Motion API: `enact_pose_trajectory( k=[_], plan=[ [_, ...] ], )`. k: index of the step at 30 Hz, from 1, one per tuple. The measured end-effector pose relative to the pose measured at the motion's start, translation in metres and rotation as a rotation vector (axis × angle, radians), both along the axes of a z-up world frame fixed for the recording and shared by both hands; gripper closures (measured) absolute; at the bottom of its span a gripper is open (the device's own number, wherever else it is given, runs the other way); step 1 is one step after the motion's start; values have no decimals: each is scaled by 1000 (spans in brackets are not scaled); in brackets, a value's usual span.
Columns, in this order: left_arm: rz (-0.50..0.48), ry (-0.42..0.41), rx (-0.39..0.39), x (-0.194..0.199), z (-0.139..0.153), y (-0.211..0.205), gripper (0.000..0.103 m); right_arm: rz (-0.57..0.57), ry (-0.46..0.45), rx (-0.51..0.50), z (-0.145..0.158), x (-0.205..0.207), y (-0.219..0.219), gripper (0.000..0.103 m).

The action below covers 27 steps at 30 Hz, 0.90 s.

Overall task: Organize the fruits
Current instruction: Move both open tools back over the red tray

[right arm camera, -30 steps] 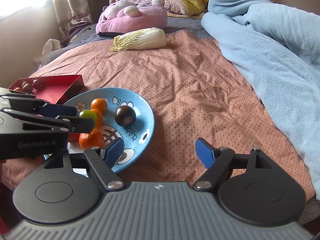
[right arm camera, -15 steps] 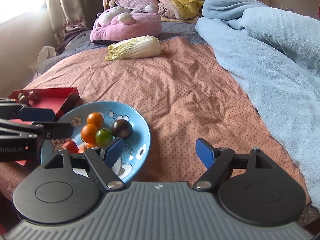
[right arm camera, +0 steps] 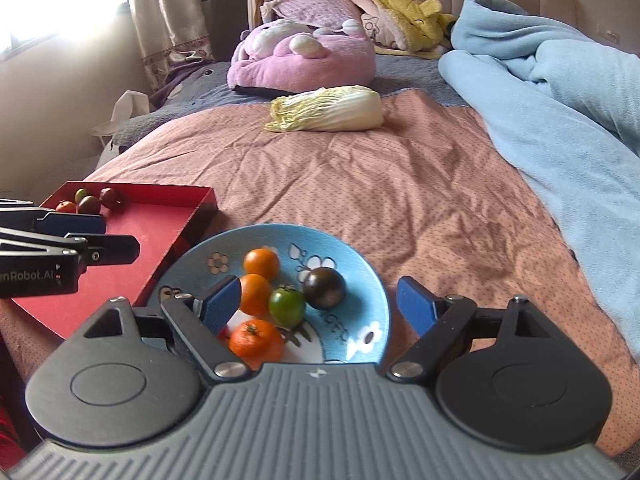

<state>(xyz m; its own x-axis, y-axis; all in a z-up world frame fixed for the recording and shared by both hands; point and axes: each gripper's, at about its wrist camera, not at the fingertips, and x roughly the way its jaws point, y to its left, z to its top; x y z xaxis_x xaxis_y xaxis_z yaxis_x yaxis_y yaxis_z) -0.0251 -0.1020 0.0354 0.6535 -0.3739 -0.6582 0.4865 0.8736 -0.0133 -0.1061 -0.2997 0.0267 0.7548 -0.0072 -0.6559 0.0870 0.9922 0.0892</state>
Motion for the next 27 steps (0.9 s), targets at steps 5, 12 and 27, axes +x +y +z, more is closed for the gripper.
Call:
enact_pose_trajectory(
  k=[5, 12, 27],
  plan=[
    [64, -11, 13, 15, -1, 28, 54, 32, 2, 4, 1, 9, 16, 15],
    [190, -28, 24, 40, -3, 71, 54, 84, 2, 8, 5, 25, 40, 15],
    [380, -28, 32, 85, -9, 139, 54, 224, -7, -6, 18, 67, 105, 15]
  ],
)
